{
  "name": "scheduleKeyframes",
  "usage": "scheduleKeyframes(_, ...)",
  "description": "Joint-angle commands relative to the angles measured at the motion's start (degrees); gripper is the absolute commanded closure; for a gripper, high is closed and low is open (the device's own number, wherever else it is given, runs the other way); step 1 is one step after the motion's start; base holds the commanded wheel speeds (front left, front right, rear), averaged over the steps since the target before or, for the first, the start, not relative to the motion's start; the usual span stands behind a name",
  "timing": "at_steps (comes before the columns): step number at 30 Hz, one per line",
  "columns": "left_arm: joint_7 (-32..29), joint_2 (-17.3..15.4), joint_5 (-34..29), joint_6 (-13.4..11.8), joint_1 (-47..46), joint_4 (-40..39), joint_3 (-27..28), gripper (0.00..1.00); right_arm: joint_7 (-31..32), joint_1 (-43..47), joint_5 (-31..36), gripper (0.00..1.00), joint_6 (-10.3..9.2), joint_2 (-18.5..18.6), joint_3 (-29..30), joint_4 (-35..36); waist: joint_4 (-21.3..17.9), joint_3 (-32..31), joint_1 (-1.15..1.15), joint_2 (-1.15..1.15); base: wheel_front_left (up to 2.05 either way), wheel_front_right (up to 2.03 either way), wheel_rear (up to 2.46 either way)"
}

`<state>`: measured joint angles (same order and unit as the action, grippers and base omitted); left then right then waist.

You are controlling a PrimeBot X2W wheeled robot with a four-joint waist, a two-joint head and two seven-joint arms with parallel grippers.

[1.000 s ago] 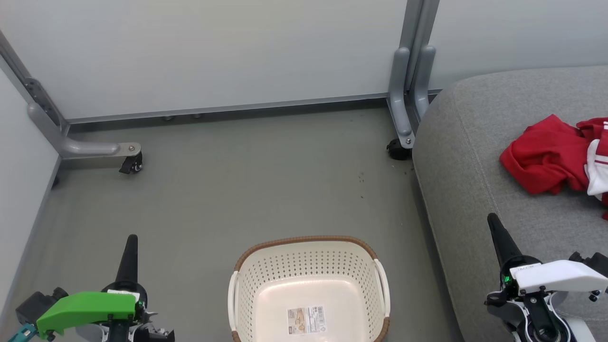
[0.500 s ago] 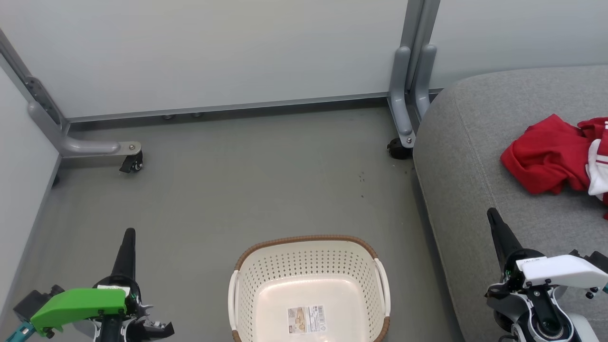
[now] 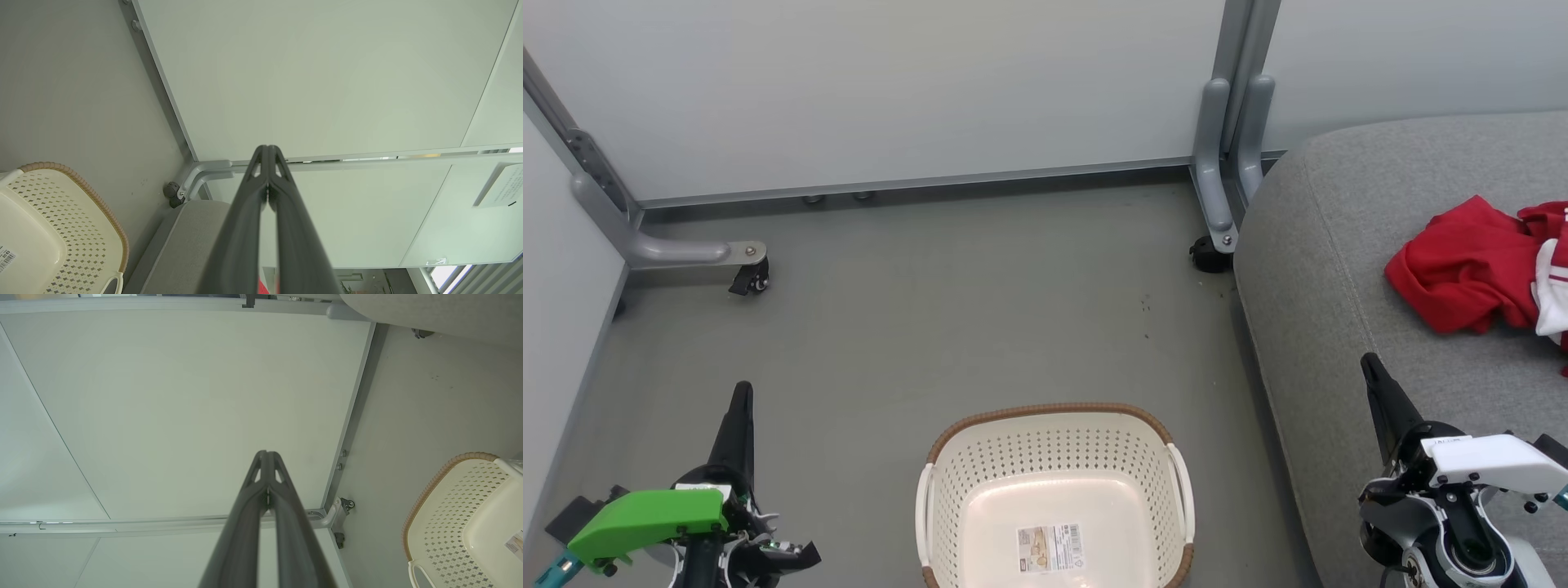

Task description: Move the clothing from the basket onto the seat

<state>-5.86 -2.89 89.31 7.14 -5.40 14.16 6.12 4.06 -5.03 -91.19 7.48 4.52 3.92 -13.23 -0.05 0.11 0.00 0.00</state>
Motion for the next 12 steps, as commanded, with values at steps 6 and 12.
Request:
scheduleKeyframes(6, -0.8, 0.0, 3.2, 0.5, -1.3, -0.1, 0.6, 1.00, 0.7, -1.4, -3.2, 1.00, 0.02, 0.1, 0.4, -0.8, 0.0, 0.1, 0.00, 0.00, 0.00, 0.00, 0.00)
scheduleKeyframes(12, -0.9, 0.0, 3.2, 0.5, -1.2, -0.1, 0.6, 1.00, 0.8, -1.2, -3.0, 1.00, 0.02, 0.0, 0.5, -0.9, 0.1, 0.1, 0.00, 0.00, 0.00, 0.00, 0.00)
